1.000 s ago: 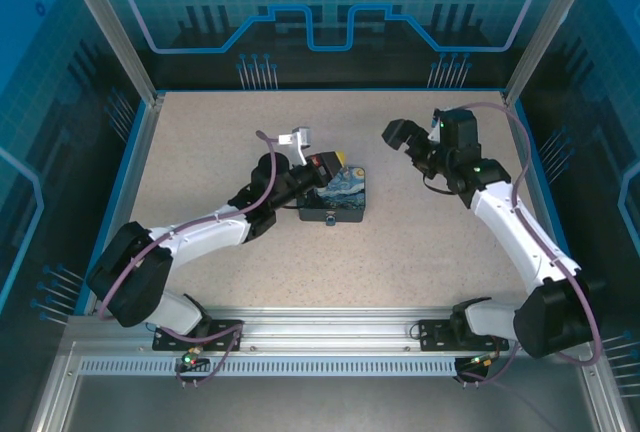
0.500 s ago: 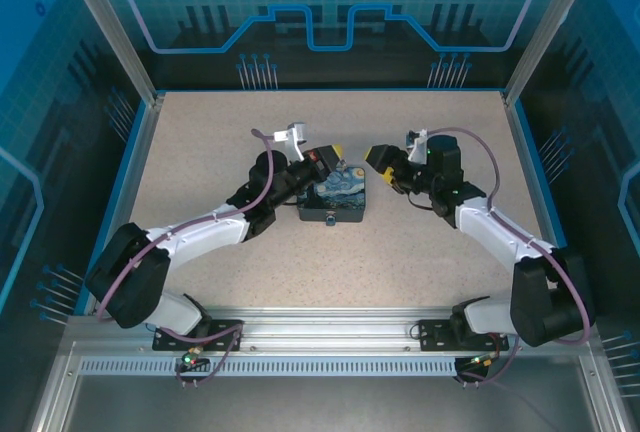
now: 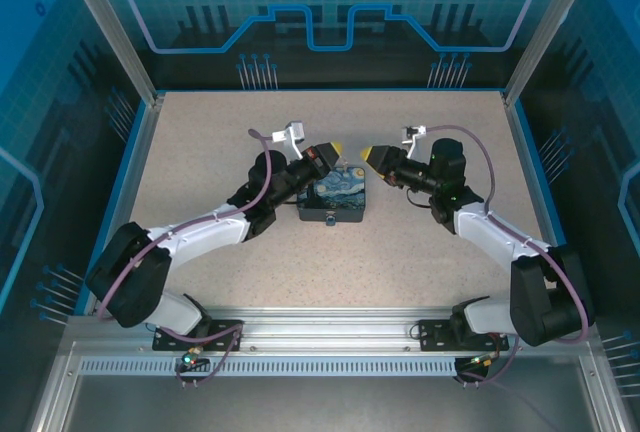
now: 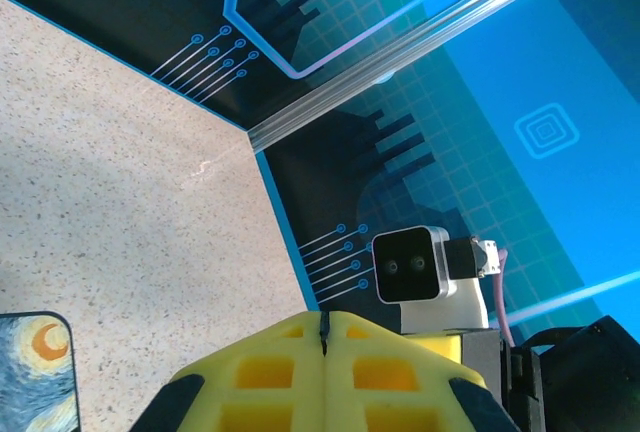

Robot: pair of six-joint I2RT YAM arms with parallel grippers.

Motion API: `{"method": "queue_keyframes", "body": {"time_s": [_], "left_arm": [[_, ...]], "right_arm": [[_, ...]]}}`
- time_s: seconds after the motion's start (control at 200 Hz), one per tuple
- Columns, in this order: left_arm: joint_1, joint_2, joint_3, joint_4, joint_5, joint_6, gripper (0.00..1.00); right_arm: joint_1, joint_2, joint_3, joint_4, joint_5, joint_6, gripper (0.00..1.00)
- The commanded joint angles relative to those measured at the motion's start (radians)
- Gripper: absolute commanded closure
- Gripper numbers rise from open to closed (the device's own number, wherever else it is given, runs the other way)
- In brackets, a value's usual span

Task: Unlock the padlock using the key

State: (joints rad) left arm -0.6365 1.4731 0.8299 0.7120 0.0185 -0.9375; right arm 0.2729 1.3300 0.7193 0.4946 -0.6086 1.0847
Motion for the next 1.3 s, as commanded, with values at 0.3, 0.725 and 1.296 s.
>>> {"method": "queue_keyframes", "body": {"time_s": [0.3, 0.725, 1.296], "left_arm": [[0.009, 0.074, 0.01, 0.125, 0.015, -0.095, 1.0], [0.008, 0.084, -0.001, 0.146, 0.023, -0.112, 1.0], [0.006, 0.1, -0.006, 0.166, 0.028, -0.122, 1.0]], "right_arm": [[0.055, 0.006, 0.015, 0.059, -0.045, -0.016, 0.57], [0.079, 0.038, 0.049, 0.052, -0.051, -0.026, 0.63], [0.097, 0.046, 0.078, 0.009, -0.052, -0.044, 0.7]]}}
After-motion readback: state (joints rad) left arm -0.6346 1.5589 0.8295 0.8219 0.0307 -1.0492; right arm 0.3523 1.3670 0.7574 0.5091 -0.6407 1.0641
